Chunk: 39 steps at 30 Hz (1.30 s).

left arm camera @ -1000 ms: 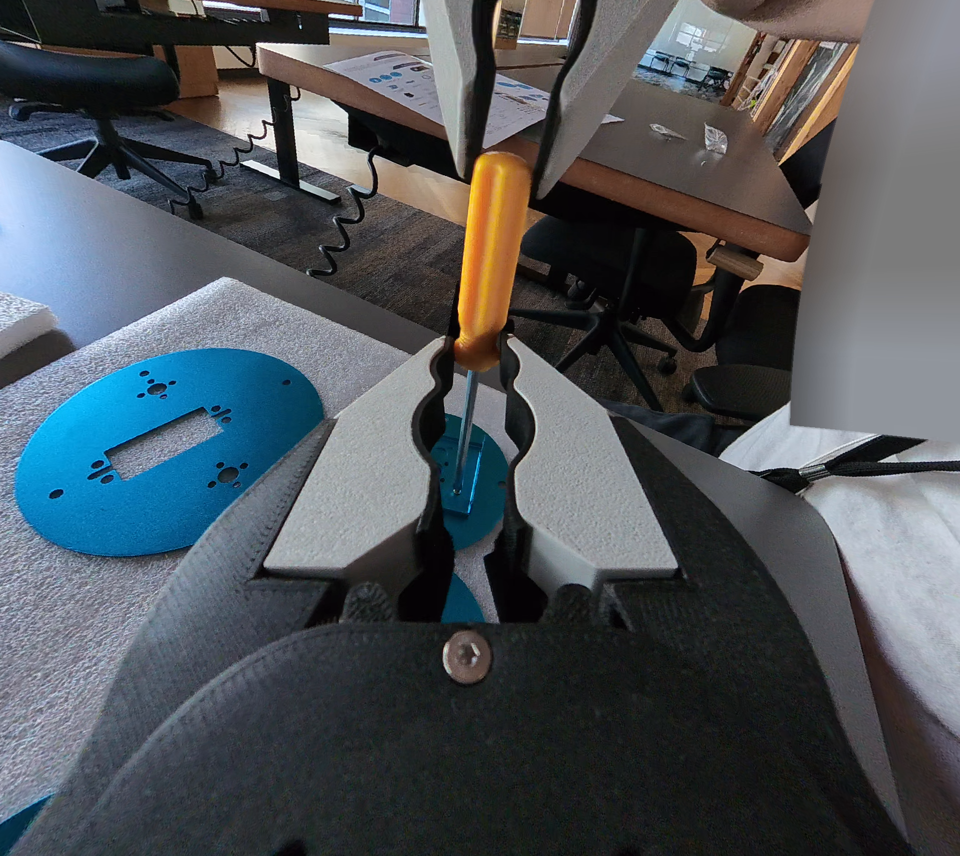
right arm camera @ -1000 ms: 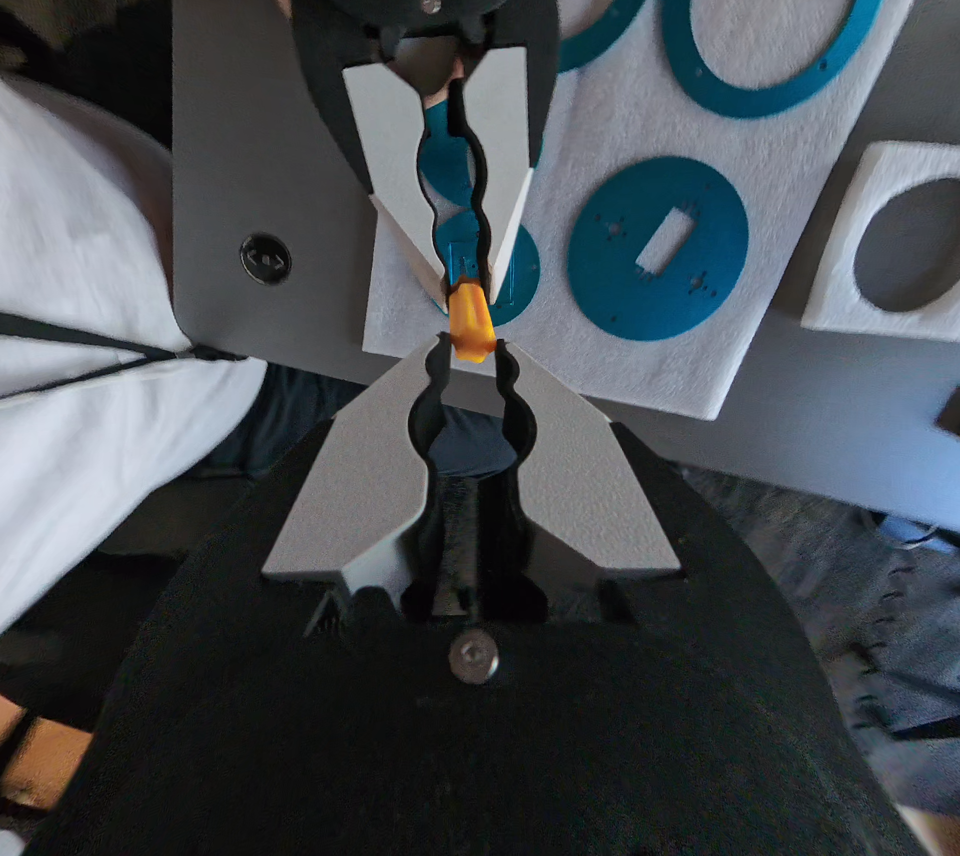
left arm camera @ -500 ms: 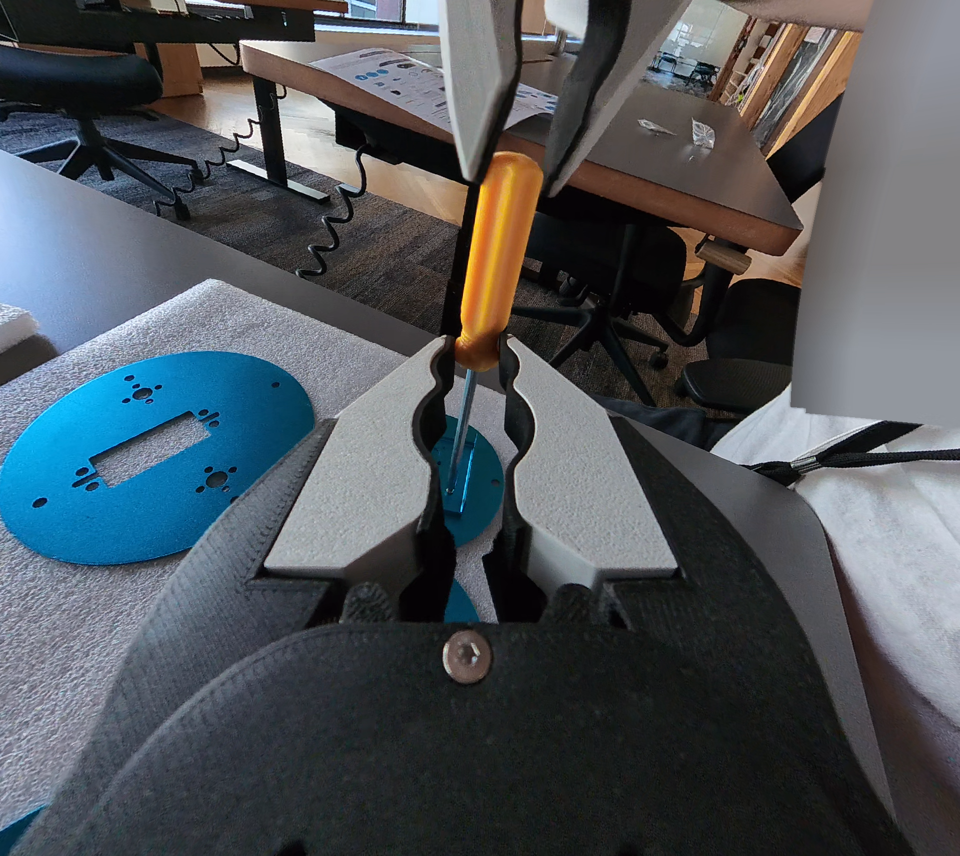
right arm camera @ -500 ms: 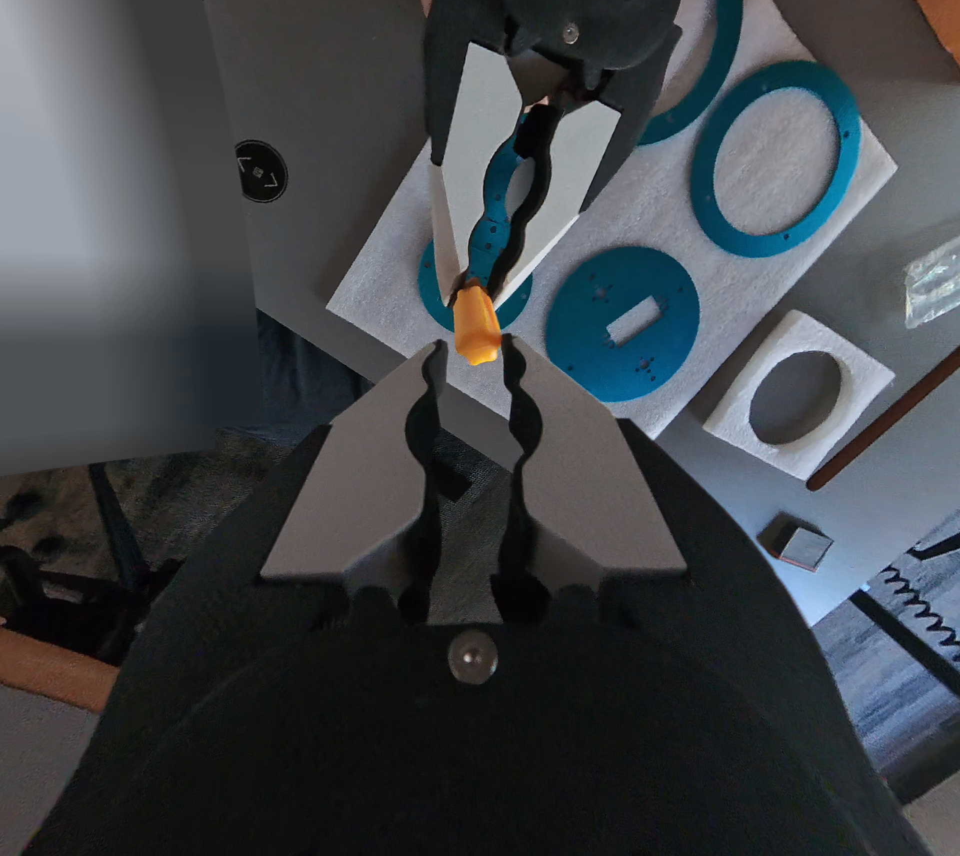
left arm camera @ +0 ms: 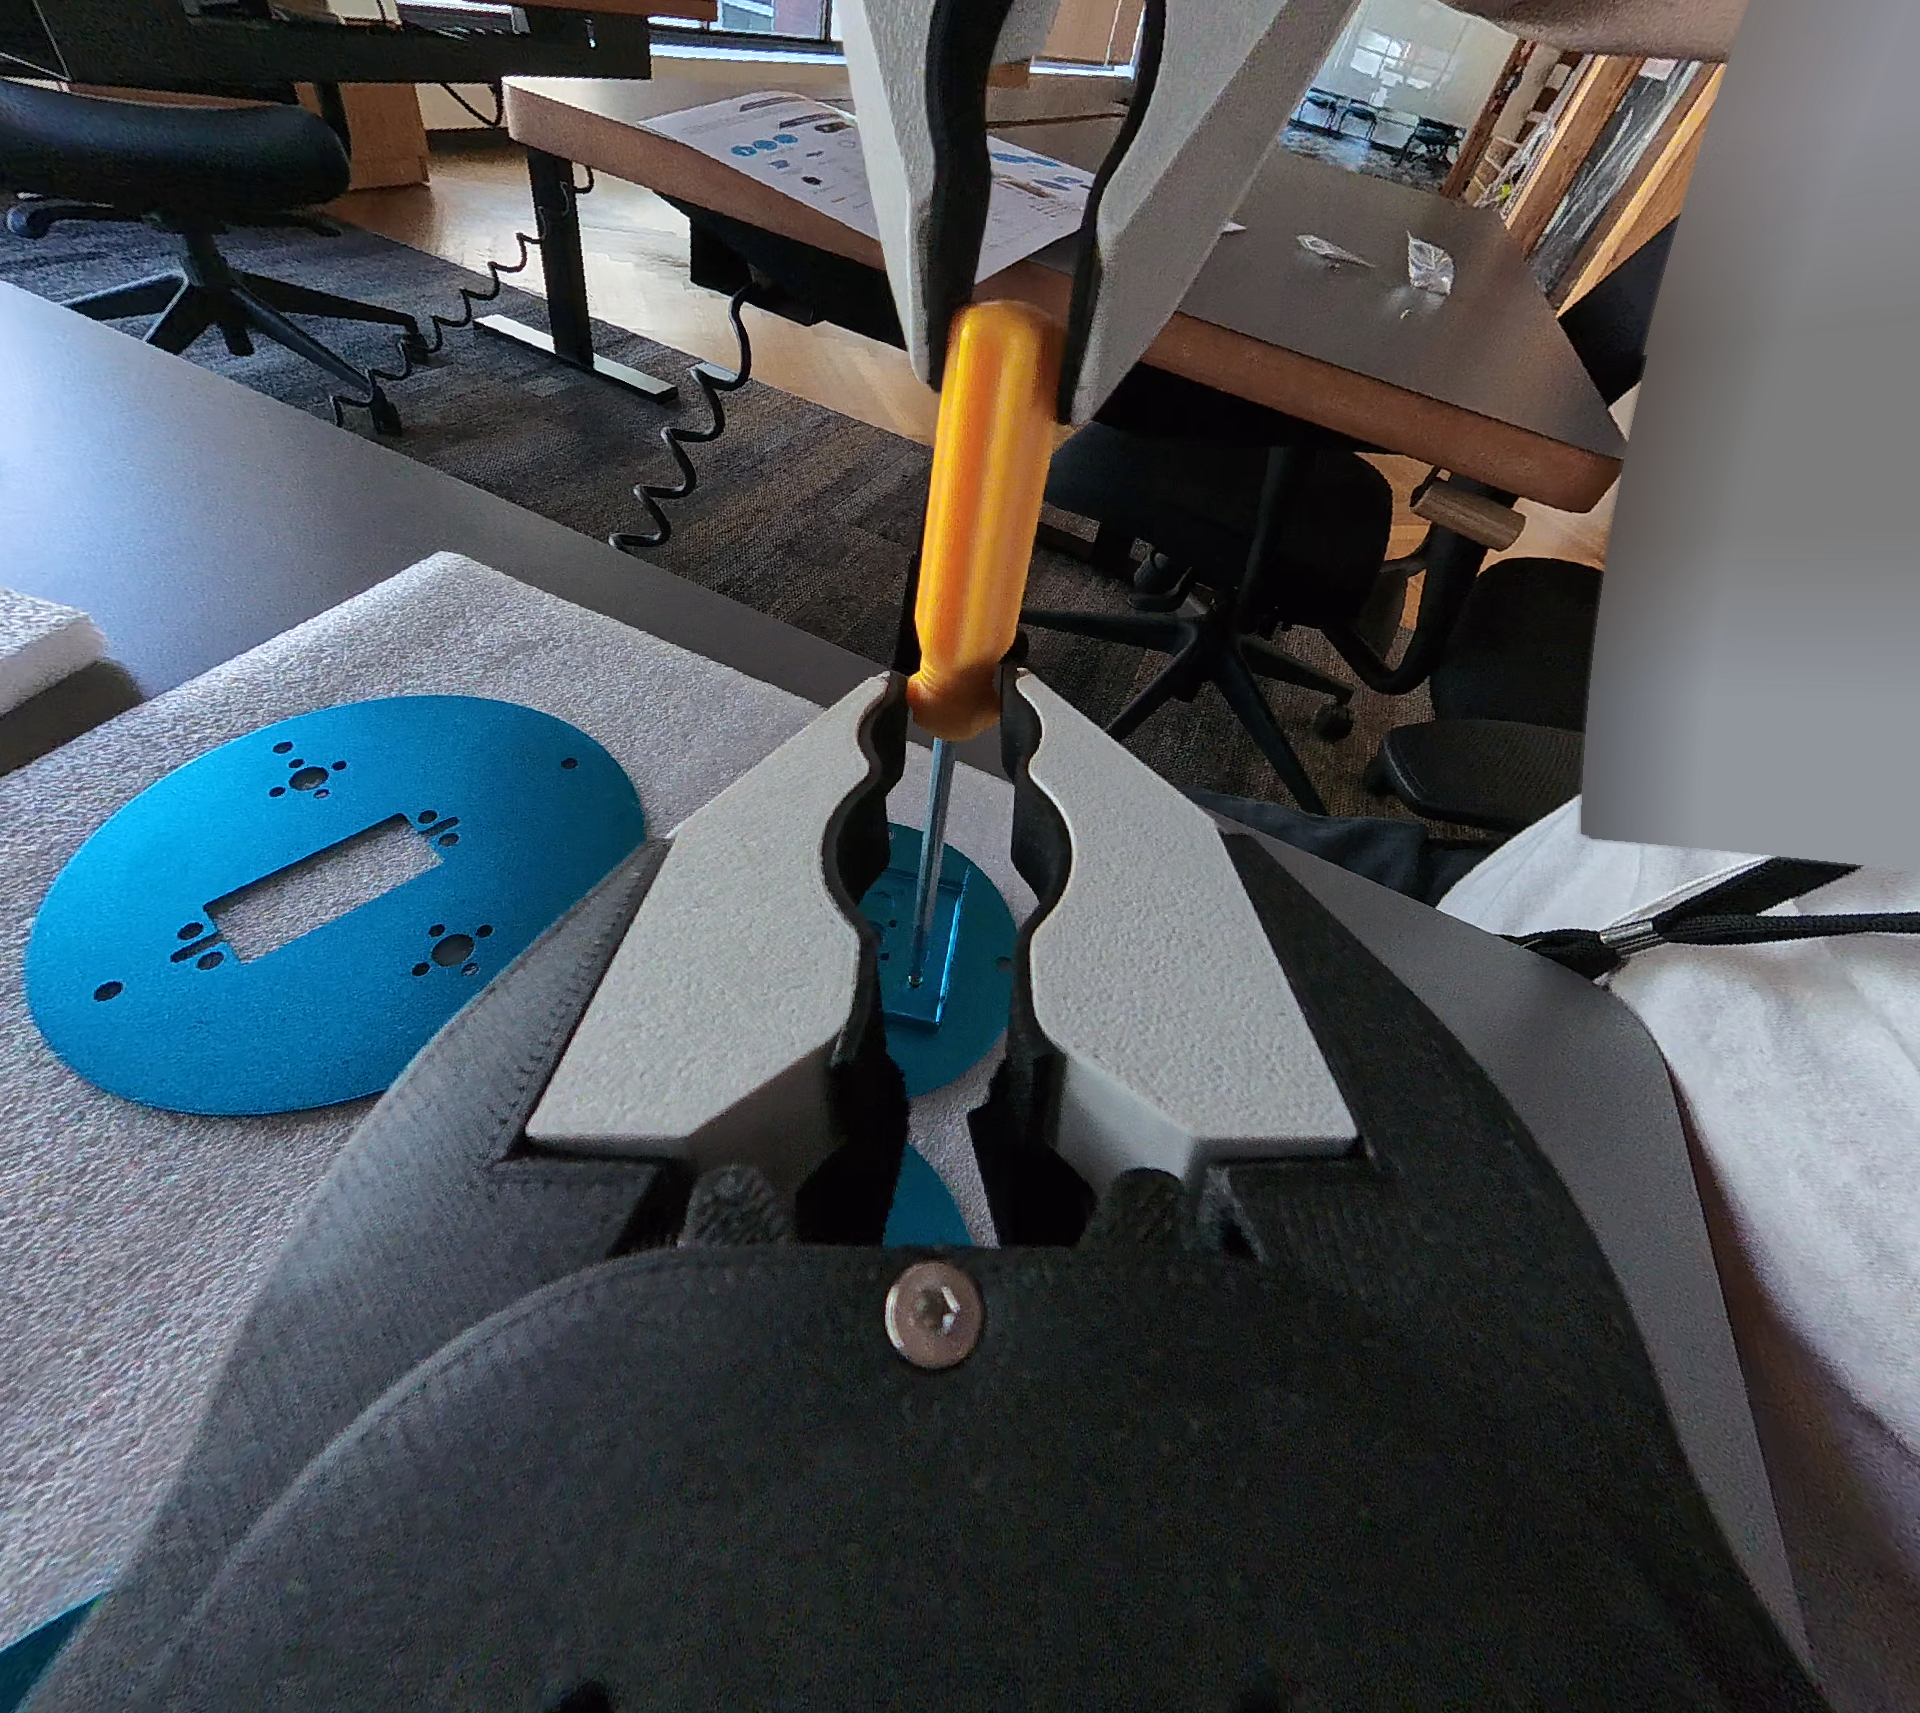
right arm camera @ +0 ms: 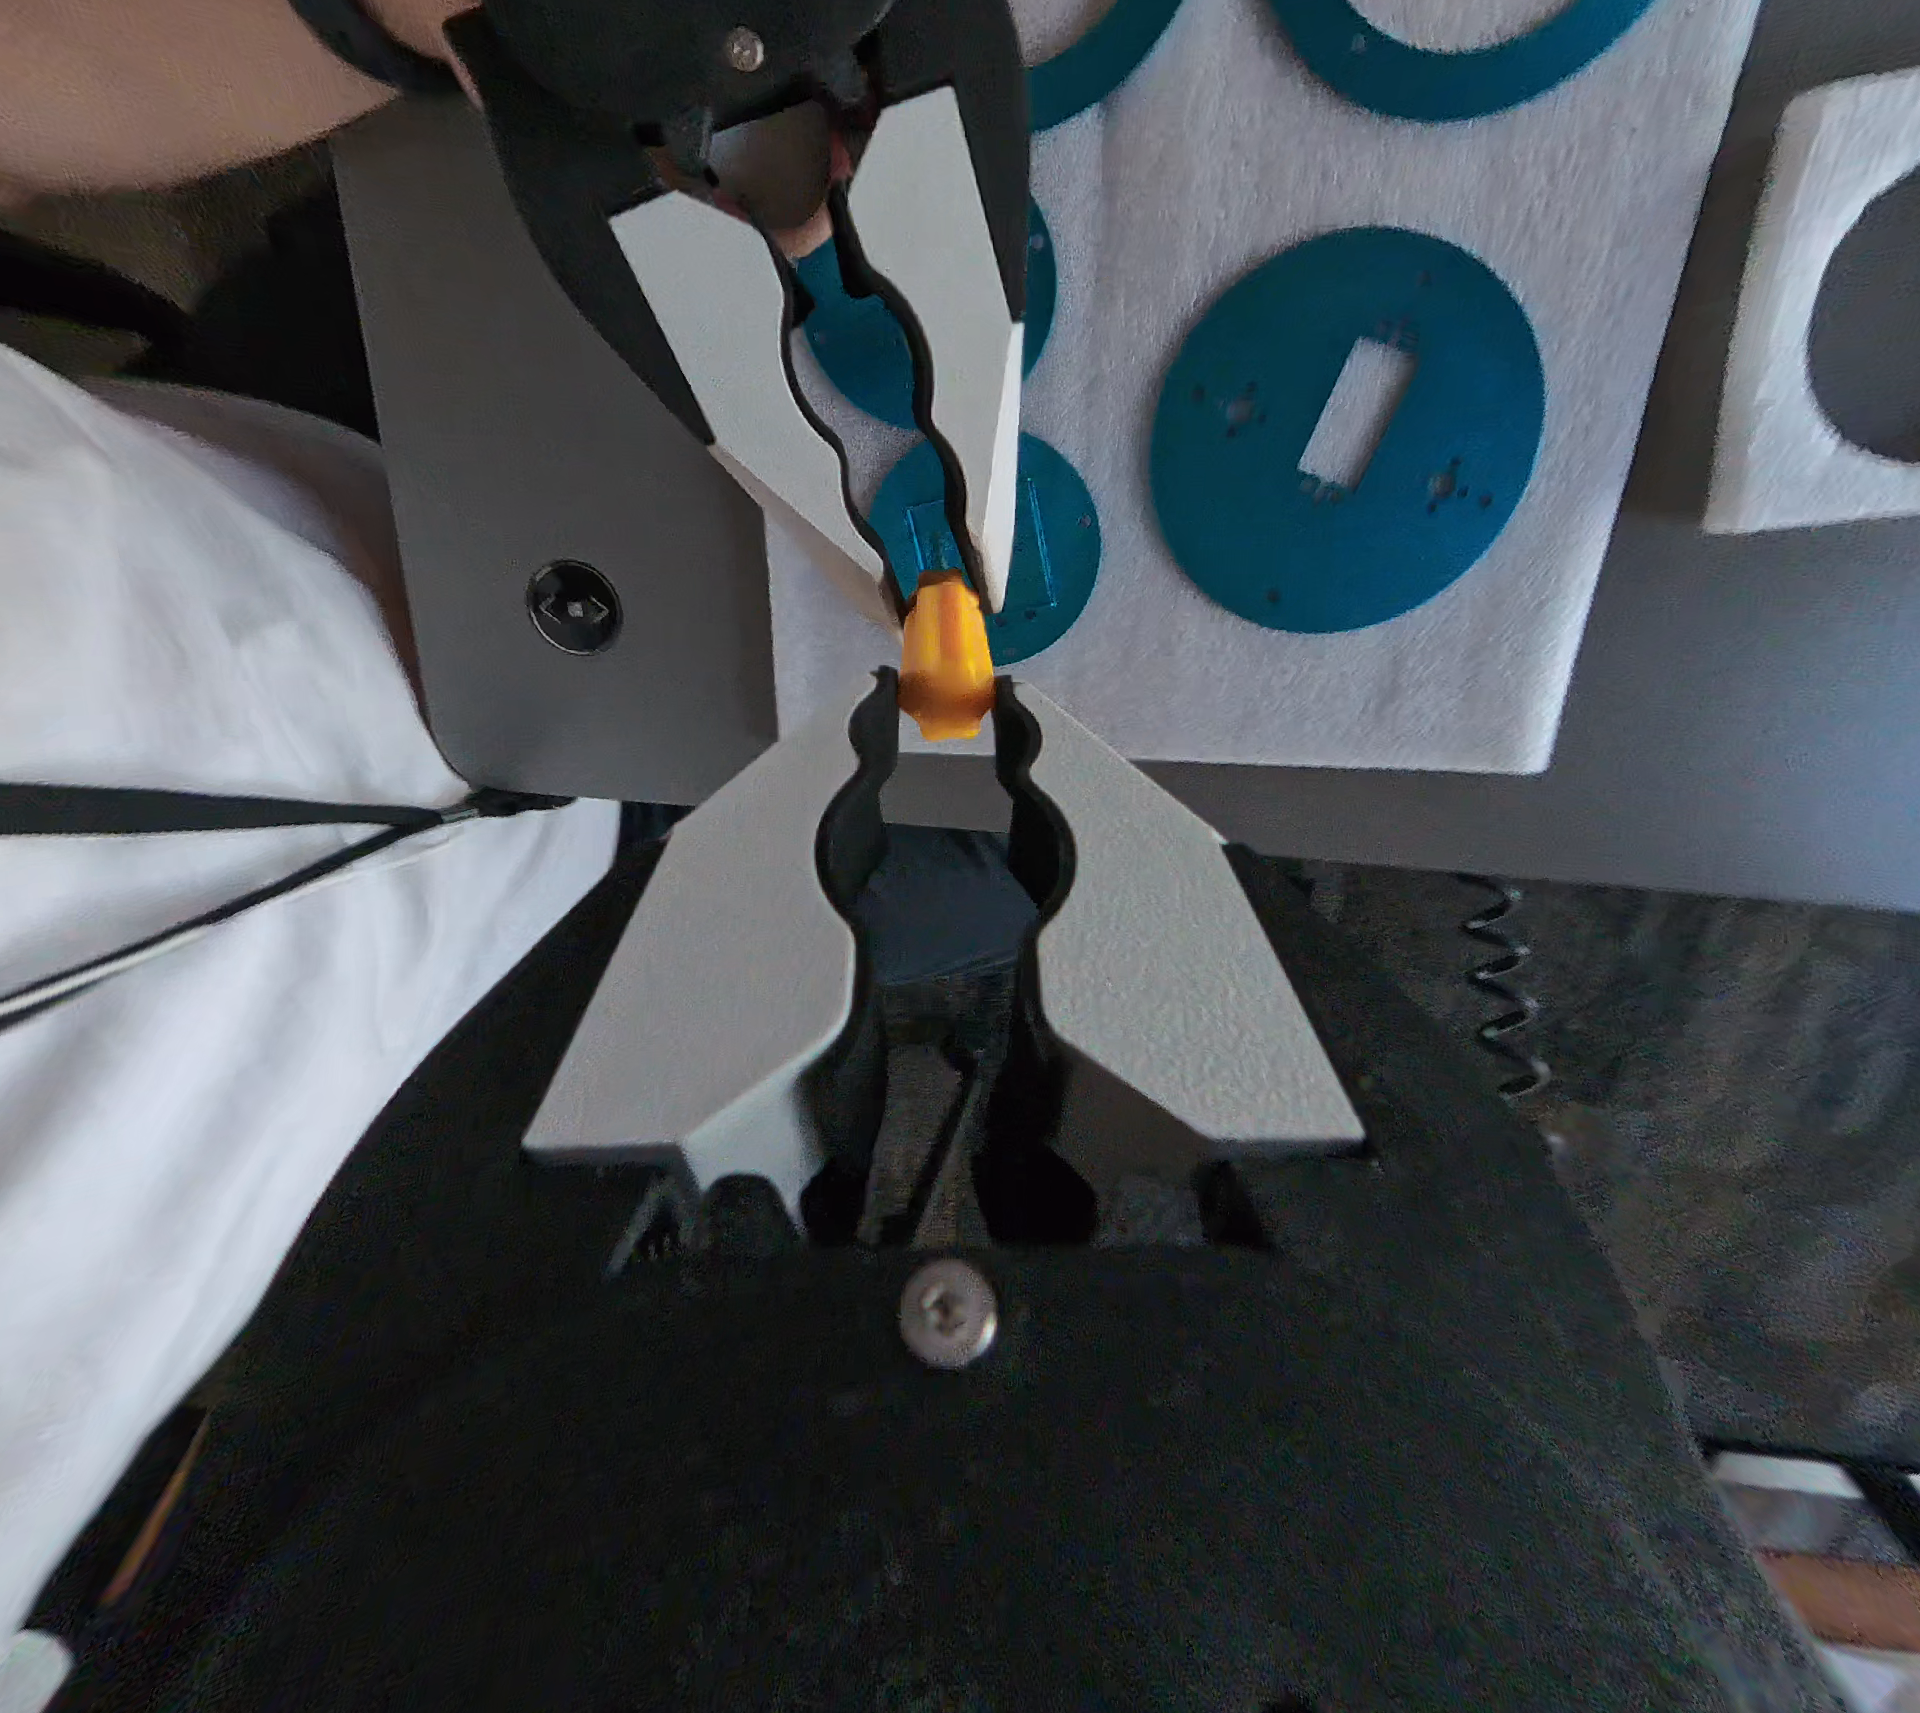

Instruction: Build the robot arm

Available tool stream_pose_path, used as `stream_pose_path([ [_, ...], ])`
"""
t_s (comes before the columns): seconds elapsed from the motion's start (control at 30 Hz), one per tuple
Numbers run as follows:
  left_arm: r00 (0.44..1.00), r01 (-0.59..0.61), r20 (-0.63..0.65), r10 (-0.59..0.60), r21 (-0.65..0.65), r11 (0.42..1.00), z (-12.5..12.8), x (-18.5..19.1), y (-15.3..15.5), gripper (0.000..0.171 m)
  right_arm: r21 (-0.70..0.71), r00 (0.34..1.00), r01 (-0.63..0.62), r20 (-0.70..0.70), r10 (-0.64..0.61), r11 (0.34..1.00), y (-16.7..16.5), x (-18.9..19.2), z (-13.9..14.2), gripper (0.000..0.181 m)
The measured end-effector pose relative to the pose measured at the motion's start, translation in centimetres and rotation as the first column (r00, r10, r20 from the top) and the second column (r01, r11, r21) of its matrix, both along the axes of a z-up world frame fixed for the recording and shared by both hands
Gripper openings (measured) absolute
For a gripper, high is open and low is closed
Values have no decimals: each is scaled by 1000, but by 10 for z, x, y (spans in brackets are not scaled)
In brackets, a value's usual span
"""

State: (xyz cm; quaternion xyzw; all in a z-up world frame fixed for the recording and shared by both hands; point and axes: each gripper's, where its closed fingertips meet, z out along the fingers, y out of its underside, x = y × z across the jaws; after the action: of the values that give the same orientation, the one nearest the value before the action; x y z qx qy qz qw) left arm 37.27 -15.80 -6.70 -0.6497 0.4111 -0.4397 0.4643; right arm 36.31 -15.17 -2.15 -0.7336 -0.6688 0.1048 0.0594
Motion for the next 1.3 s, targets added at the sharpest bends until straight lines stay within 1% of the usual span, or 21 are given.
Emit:
stream_pose_path([
  [0.03, 1000, 3, 0, -3, 0, 1000, 0, 1, -1, 16, -17, 1000, 28, 2, -28, 999, -1, 1, 0, 17],
  [0.1, 1000, 9, 0, -9, 3, 1000, 0, 1, -2, 16, -12, 1000, -10, -5, 10, 1000, -3, 2, 0, 17],
  [0.13, 1000, 13, 1, -13, 3, 1000, 0, 1, -3, 16, 1, 998, -69, -1, 69, 998, -4, 2, 0, 20],
  [0.2, 1000, 14, 1, -14, 2, 1000, 0, 1, -3, 16, 78, 979, -202, 22, 201, 976, 1, 4, -1, 36],
  [0.23, 1000, 15, 1, -15, 3, 1000, 0, 1, -3, 16, 106, 959, -285, 20, 284, 953, 0, 4, 0, 36],
  [0.3, 1000, 14, 0, -14, 4, 1000, 0, 1, -3, 16, 137, 921, -386, -1, 390, 912, -3, 1, 3, 32],
  [0.37, 1000, 16, 1, -16, 3, 1000, 0, 1, -3, 16, 142, 896, -438, -4, 443, 888, -6, 1, 3, 17],
  [0.4, 1000, 16, 1, -16, 3, 1000, 0, 1, -3, 16, 144, 891, -450, 2, 455, 881, -6, 2, 3, 15],
  [0.53, 1000, 11, 1, -11, -1, 1000, 0, 1, -2, 16, 125, 925, -378, 8, 381, 917, -3, 2, 2, 15],
  [0.63, 1000, 0, 0, 0, 0, 1000, 0, -1, 0, 16, 78, 987, -159, 8, 159, 984, 0, 1, 2, 16],
  [0.7, 1000, -2, -2, 3, 2, 1000, 0, 0, 0, 17, 37, 1000, 12, -2, -12, 999, 1, 2, 2, 15],
  [0.73, 1000, 0, -4, 0, 2, 1000, 0, 0, 0, 17, 32, 999, 44, -1, -44, 999, 1, 3, 2, 16],
  [0.83, 1000, 12, -5, -12, 5, 1000, 0, 2, -2, 17, 44, 1000, 9, 19, -9, 999, -2, 5, 2, 16],
  [0.87, 1000, 13, -5, -13, 6, 1000, 0, 2, -3, 17, 54, 999, -38, 21, 37, 998, -3, 5, 2, 17],
  [0.9, 1000, 14, -4, -14, 6, 1000, 0, 1, -3, 17, 64, 996, -90, 23, 88, 994, -2, 5, 3, 25],
  [0.97, 1000, 15, -4, -15, 7, 1000, 0, 1, -4, 17, 90, 972, -234, 13, 234, 968, -3, 2, 5, 34],
  [1.07, 1000, 18, -5, -18, 8, 1000, 0, 1, -4, 16, 137, 910, -413, 22, 414, 901, -5, 2, 4, 33],
  [1.13, 1000, 17, -5, -17, 6, 1000, 0, 1, -4, 17, 168, 873, -487, 58, 485, 857, -4, 6, 0, 16],
  [1.2, 1000, 18, -3, -18, 3, 1000, 0, 1, -4, 16, 183, 872, -488, 67, 485, 853, -3, 5, -1, 15],
  [1.23, 1000, 21, -2, -21, 1, 1000, 0, 1, -4, 17, 167, 889, -458, 64, 454, 873, -4, 5, -1, 15],
  [1.3, 1000, 9, -2, -9, -1, 1000, 0, 0, -3, 16, 120, 954, -301, 50, 297, 946, -1, 3, -1, 15],
])
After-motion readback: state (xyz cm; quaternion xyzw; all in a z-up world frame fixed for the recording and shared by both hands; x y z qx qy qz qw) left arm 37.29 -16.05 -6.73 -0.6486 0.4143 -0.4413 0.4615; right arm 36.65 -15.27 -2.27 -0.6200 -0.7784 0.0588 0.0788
